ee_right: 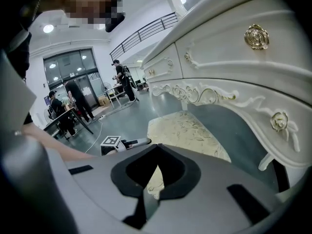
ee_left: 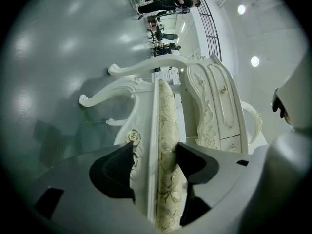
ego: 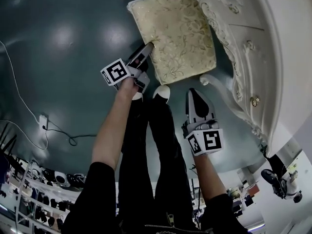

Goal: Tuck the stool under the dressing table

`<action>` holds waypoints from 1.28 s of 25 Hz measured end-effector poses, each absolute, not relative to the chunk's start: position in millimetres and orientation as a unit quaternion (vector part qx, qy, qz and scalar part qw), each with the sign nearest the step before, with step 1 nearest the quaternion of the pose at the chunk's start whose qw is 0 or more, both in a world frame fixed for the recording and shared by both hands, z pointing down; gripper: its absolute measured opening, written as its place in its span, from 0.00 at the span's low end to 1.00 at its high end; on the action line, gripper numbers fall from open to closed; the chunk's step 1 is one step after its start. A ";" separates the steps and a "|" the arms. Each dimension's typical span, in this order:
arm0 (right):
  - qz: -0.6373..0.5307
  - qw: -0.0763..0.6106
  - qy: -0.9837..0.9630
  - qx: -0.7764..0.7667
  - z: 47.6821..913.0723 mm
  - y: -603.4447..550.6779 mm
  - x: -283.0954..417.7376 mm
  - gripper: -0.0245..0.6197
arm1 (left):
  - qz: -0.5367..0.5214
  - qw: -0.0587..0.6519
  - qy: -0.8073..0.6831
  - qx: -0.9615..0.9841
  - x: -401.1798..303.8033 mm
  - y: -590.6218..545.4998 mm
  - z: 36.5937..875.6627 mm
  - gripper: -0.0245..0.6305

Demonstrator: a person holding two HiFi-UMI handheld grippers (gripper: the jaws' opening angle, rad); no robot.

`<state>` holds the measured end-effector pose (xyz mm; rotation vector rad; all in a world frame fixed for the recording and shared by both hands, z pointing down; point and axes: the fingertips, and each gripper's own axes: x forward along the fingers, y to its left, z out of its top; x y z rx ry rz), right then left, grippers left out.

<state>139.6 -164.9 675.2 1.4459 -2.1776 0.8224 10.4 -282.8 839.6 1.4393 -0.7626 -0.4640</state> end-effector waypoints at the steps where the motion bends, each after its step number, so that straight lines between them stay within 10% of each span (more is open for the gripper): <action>1: 0.293 0.199 -0.778 0.519 676.2 -164.8 140.7 0.05 | -0.211 0.664 -0.337 0.633 13.4 -284.4 839.9 0.48; 32: 0.258 0.185 -0.779 0.541 698.6 -198.2 166.4 0.05 | -0.290 0.655 -0.297 0.631 97.3 -386.4 838.3 0.41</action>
